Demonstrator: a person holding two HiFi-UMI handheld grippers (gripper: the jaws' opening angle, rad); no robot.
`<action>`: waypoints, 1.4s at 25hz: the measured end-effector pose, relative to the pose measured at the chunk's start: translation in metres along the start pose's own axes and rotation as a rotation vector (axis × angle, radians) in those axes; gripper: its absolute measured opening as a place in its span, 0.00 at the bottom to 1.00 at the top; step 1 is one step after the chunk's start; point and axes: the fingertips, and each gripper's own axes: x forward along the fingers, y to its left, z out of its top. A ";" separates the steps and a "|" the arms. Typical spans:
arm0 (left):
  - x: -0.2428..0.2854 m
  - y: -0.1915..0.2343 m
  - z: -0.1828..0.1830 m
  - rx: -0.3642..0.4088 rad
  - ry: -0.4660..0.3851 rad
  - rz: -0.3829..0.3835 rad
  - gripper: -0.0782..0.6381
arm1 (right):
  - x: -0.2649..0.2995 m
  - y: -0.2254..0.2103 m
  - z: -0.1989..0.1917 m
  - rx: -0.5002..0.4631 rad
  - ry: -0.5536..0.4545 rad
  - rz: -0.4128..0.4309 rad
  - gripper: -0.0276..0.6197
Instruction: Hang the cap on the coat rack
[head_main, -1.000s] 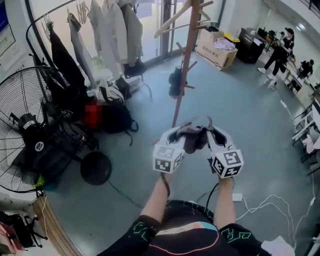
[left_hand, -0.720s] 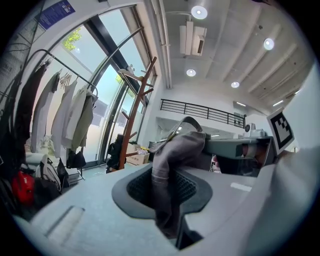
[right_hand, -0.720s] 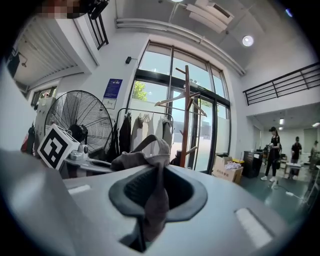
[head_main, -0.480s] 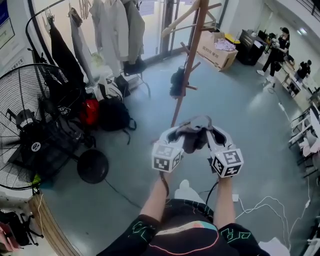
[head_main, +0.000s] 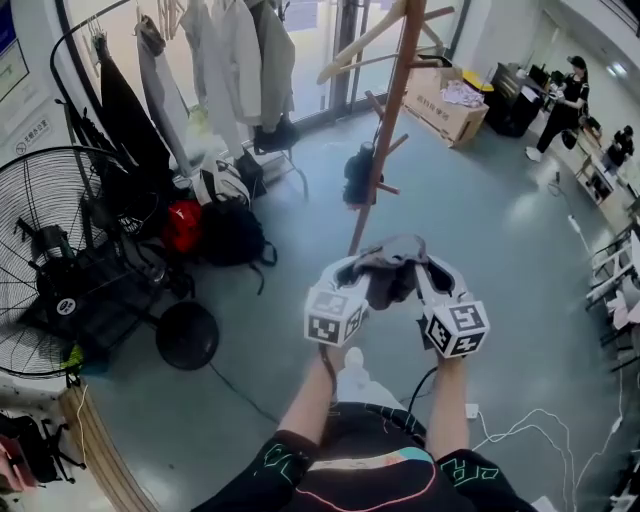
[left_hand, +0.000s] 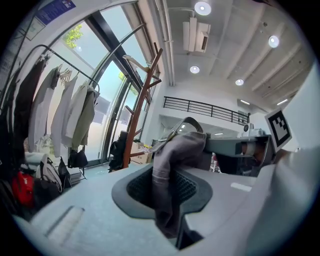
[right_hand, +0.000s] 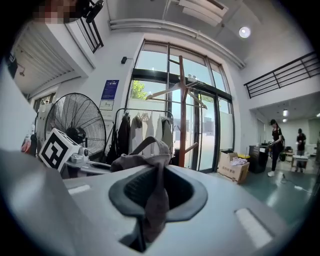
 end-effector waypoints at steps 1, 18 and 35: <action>0.005 0.005 0.003 0.005 -0.001 0.009 0.21 | 0.008 -0.004 0.001 0.006 -0.004 0.008 0.13; 0.140 0.066 0.004 0.004 0.092 0.103 0.21 | 0.139 -0.106 -0.020 0.013 0.062 0.099 0.13; 0.184 0.094 -0.043 -0.023 0.248 0.164 0.21 | 0.200 -0.129 -0.073 0.123 0.154 0.211 0.13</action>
